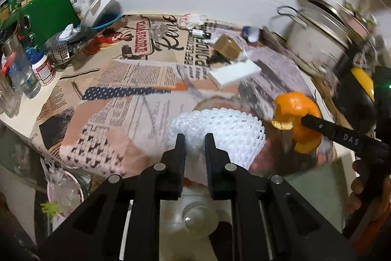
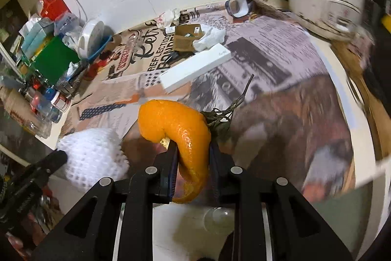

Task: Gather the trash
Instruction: 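Grasp the orange peel with the right gripper while the left gripper holds the foam net, then carry the foam net and orange peel down over the white bucket and release both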

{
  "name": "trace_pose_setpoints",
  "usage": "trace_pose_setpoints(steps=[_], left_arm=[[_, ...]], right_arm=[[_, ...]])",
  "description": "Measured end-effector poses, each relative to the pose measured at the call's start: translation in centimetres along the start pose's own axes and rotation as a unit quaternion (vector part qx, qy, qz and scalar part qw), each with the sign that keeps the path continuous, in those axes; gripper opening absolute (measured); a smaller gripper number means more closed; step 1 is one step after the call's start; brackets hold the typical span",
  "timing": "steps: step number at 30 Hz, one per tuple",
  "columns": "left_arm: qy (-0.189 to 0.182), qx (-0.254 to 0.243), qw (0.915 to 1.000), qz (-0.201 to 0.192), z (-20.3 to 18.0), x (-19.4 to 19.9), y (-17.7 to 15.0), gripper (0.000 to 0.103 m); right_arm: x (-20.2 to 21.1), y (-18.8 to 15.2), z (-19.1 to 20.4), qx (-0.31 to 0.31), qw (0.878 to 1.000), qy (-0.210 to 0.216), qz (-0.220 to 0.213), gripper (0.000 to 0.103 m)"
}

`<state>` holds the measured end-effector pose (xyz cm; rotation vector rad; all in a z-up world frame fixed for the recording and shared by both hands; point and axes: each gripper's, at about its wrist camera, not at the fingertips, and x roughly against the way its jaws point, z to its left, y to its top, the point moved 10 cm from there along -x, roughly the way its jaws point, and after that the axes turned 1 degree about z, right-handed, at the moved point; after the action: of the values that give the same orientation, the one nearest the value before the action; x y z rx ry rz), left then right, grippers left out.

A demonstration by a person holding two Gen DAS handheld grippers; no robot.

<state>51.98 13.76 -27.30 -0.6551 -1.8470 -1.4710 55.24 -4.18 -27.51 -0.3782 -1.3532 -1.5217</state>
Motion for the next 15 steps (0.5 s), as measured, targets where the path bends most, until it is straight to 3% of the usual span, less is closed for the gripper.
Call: trace_pose_setpoints(steps=[6, 15], left_arm=[[-0.026, -0.031, 0.9989, 0.022, 1.0, 2.0, -4.6, 0.014], [-0.048, -0.035, 0.9942, 0.089, 0.3, 0.7, -11.9, 0.014]], right_arm=[[2.4, -5.7, 2.2, -0.026, 1.000, -0.006, -0.007, 0.021], [3.9, -13.3, 1.0, -0.056, 0.997, -0.032, 0.039, 0.021]])
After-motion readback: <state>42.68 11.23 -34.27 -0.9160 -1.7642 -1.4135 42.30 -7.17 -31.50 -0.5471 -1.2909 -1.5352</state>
